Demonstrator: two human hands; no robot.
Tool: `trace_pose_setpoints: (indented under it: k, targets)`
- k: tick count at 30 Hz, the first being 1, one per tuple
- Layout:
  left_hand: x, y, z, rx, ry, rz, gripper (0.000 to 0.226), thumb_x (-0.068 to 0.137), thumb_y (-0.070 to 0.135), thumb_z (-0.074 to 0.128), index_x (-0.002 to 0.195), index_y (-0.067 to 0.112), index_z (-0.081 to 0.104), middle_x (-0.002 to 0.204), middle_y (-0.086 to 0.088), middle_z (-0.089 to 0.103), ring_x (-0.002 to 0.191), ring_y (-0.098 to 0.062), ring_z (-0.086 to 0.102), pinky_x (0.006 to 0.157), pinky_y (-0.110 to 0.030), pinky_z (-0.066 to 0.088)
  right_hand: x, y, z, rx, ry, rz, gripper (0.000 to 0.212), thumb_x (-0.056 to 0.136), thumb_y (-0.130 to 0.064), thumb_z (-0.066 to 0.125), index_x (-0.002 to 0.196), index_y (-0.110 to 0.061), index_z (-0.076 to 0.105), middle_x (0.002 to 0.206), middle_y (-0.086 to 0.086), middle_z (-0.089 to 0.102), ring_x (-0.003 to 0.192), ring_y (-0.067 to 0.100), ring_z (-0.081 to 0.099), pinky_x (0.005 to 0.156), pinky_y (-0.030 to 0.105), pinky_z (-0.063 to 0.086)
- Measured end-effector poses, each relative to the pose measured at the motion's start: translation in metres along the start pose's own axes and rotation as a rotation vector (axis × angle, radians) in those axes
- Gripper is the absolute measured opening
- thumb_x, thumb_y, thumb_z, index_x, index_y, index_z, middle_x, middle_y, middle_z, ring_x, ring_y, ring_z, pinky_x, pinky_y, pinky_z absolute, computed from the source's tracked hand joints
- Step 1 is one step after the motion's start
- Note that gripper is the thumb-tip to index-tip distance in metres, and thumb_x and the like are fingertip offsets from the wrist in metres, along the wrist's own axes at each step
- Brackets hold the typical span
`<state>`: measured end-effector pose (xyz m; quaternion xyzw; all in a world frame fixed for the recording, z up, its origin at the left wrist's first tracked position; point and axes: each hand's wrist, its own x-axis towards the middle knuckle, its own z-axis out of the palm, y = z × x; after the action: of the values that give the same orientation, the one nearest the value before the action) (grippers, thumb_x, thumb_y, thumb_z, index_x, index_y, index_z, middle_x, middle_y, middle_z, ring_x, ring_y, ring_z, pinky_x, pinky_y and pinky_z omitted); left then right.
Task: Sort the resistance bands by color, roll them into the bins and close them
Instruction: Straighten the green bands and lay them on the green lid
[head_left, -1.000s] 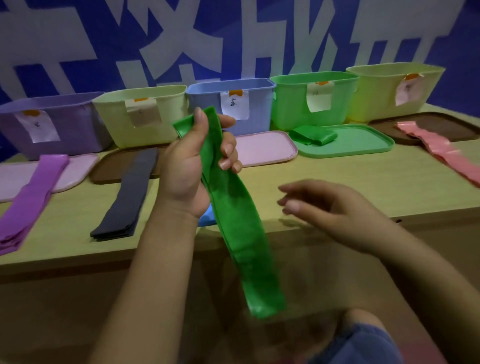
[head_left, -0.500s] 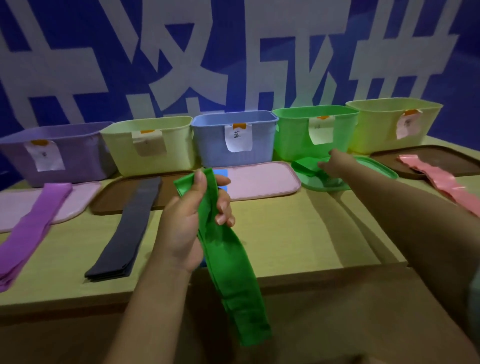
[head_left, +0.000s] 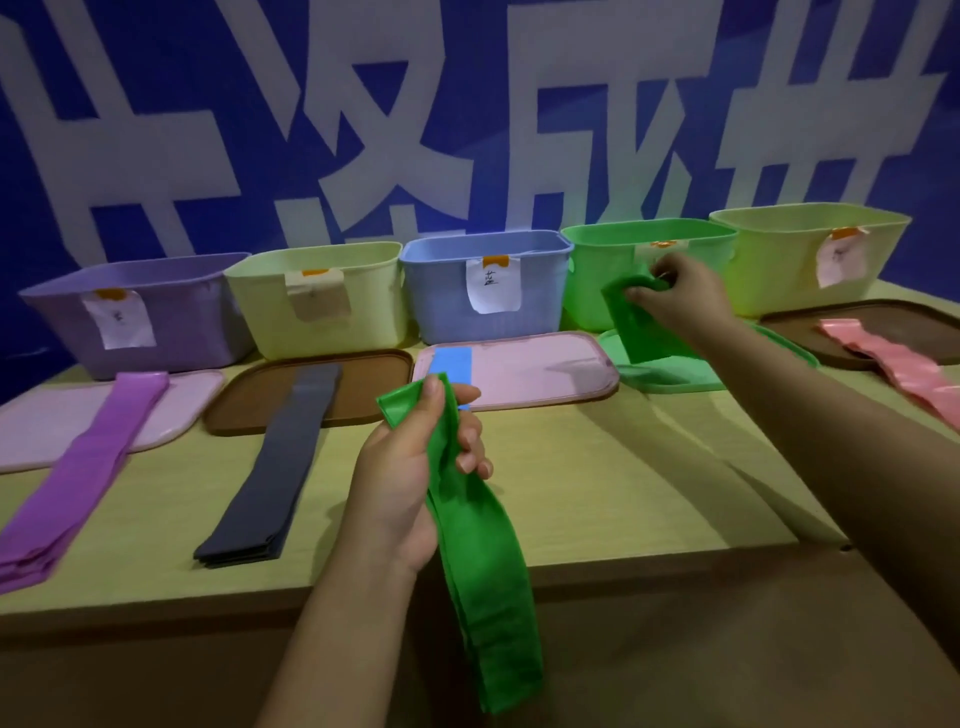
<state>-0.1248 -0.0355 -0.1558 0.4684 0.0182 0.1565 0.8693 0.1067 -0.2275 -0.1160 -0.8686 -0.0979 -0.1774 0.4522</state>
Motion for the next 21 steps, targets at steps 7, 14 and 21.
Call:
trace_pose_setpoints:
  k: [7, 14, 21]
  targets:
    - [-0.007, 0.004, 0.014, -0.046, 0.075, -0.044, 0.027, 0.076, 0.029, 0.060, 0.090, 0.006, 0.057, 0.071, -0.011, 0.069, 0.041, -0.010, 0.047, 0.046, -0.021, 0.045, -0.054, -0.080, -0.042, 0.567, -0.139, -0.061, 0.009, 0.088, -0.011, 0.063, 0.087, -0.012, 0.055, 0.082, 0.005, 0.061, 0.082, 0.021, 0.064, 0.074, 0.032, 0.055]
    - [-0.015, 0.013, 0.033, -0.133, 0.022, -0.074, 0.041, 0.079, 0.039, 0.057, 0.101, 0.005, 0.052, 0.100, -0.021, 0.071, 0.046, -0.012, 0.049, 0.047, -0.023, 0.048, -0.135, -0.114, -0.064, 0.823, -0.277, -0.195, 0.007, 0.085, -0.013, 0.062, 0.087, -0.009, 0.057, 0.071, 0.000, 0.066, 0.068, 0.015, 0.064, 0.063, 0.025, 0.054]
    - [-0.021, 0.019, 0.038, -0.106, 0.000, -0.082, 0.065, 0.076, 0.049, 0.062, 0.119, 0.000, 0.061, 0.111, -0.025, 0.066, 0.096, -0.034, 0.067, 0.079, -0.043, 0.056, -0.222, -0.083, -0.027, 0.974, -0.408, -0.268, 0.014, 0.073, -0.011, 0.068, 0.075, -0.023, 0.061, 0.085, -0.003, 0.069, 0.081, 0.008, 0.063, 0.070, 0.022, 0.051]
